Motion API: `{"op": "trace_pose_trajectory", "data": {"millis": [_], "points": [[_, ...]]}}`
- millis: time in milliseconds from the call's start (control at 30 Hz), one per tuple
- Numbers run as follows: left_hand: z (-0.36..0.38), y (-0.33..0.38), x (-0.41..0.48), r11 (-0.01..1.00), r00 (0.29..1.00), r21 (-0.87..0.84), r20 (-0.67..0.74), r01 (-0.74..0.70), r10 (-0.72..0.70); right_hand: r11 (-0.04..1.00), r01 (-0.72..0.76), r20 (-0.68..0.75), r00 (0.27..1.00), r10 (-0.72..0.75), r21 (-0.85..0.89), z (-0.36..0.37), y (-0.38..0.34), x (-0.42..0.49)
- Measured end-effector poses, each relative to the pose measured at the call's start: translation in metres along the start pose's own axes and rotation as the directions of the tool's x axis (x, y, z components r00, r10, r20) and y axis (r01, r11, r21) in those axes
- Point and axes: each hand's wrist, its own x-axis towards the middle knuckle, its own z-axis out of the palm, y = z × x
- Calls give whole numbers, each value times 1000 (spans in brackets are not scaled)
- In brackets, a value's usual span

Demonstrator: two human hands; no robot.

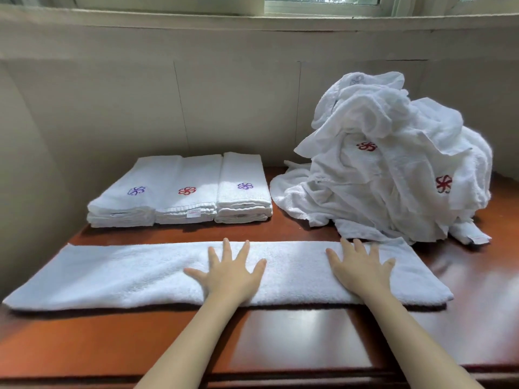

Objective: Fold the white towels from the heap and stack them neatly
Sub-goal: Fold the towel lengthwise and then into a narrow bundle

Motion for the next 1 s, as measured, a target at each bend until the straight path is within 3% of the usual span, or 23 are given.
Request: {"op": "trace_pose_trajectory", "data": {"millis": [133, 200, 300, 367, 433, 567, 700, 767, 833, 900, 1000], "points": [[-9, -18, 13, 994, 993, -22, 47, -105, 106, 990, -92, 39, 995, 97, -109, -4, -19, -4], [-16, -39, 17, 991, 991, -52, 58, -121, 124, 975, -40, 32, 998, 48, -221, -4, -44, -11], [-29, -85, 20, 998, 998, -46, 60, -31, 34, 943, 285, 32, 958, -283, -170, 7, -104, -27], [-37, -127, 16, 998, 998, -28, 32, 52, -51, 864, 500, 21, 866, -500, -64, 20, -147, -46], [-45, -175, 7, 990, 990, -25, -26, 141, -141, 798, 602, 13, 799, -602, -13, 37, -181, -65], [-63, -273, -16, 911, 900, -74, -138, 406, -413, 861, 508, 26, 861, -507, -28, 47, -208, -77], [-69, -312, -34, 694, 731, -306, 13, 652, -682, 873, 487, 77, 872, -484, -35, 44, -220, -79], [-67, -303, -36, 668, 691, -351, -75, 656, -719, 863, 506, 62, 861, -505, 14, 45, -222, -74], [-66, -285, -35, 661, 679, -519, -193, 542, -708, 853, 519, 47, 852, -522, 58, 45, -217, -63], [-62, -263, -32, 505, 650, -810, -214, 300, -729, 862, 503, 72, 859, -506, 57, 47, -211, -54], [-63, -240, -22, -19, 564, -1000, 19, 6, -826, 871, 490, 78, 867, -492, 42, 54, -208, -51]]}}
